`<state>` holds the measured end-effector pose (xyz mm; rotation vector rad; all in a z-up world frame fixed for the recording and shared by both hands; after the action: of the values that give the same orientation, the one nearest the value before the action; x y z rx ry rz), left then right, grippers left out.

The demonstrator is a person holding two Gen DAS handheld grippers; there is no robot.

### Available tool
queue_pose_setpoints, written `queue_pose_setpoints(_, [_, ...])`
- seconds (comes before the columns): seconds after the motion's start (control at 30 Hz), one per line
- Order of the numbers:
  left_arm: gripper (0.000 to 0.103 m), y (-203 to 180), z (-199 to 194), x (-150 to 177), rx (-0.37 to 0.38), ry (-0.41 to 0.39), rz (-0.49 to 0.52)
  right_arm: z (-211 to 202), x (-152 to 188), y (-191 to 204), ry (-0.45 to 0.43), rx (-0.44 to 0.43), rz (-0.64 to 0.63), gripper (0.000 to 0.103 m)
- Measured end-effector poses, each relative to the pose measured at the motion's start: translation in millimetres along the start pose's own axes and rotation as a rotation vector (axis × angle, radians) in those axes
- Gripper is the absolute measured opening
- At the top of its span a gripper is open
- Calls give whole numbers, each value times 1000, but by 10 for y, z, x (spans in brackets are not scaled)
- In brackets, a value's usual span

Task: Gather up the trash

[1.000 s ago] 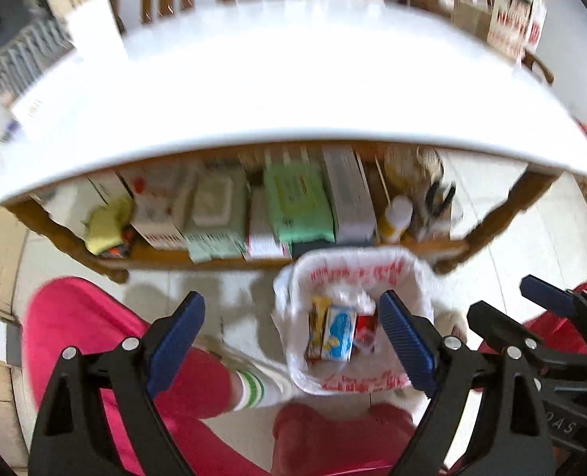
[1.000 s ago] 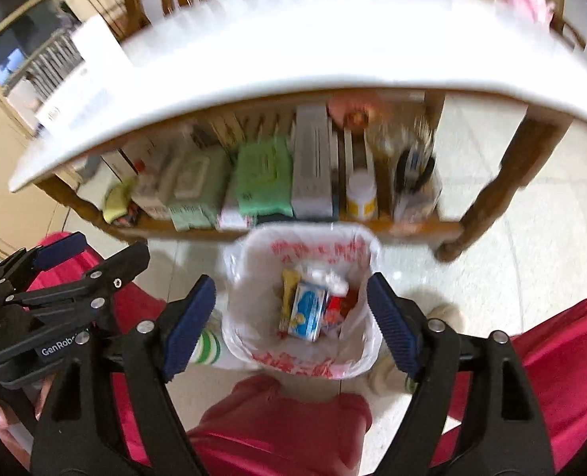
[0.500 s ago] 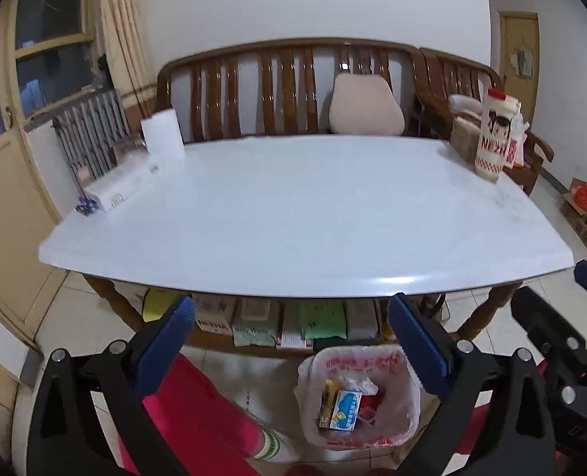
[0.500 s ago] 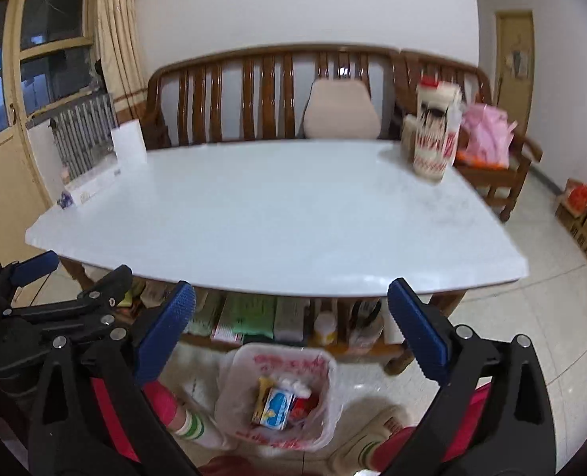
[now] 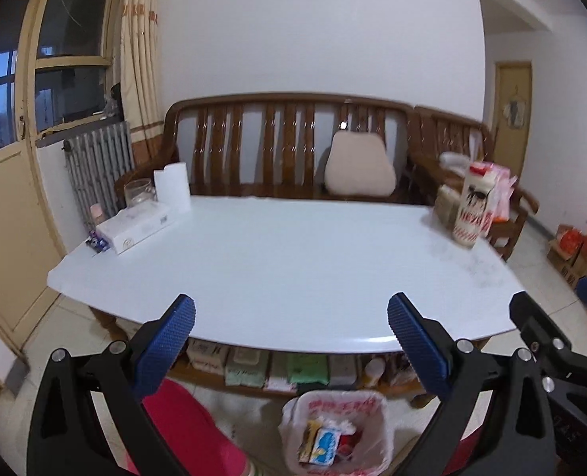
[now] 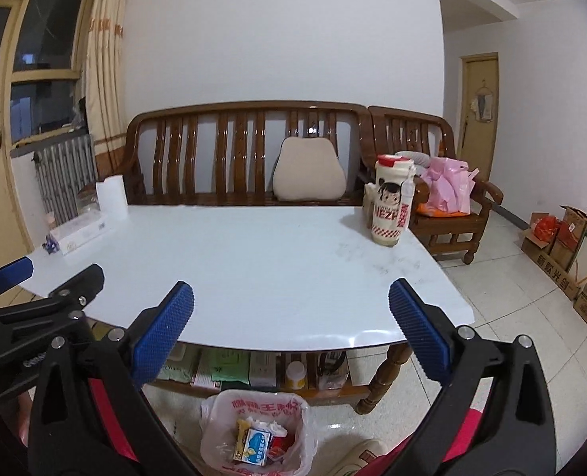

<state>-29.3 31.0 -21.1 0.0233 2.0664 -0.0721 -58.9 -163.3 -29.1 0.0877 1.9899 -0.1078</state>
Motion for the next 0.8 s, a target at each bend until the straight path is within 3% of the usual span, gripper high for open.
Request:
queue_pose_setpoints(0.27, [95,-33,-111,-103,-18,-10,14,-171,-112,5,-40,52,-7,96])
queue_pose_setpoints(0.8, [95,-37,-87,-85,-24,44,18,-161,-135,-10,-11,68,-6,96])
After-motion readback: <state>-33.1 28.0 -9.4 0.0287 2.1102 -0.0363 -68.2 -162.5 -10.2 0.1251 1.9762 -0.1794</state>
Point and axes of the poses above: each gripper's, at about its wrist camera, not at the fingertips, and z roughly the way its jaws point, y to its left, x to its underside, the point moved 5 cm from there along z, roughly the way its jaws point, and after that the axes turned 3 degrees about x, right-handed, at the moved point
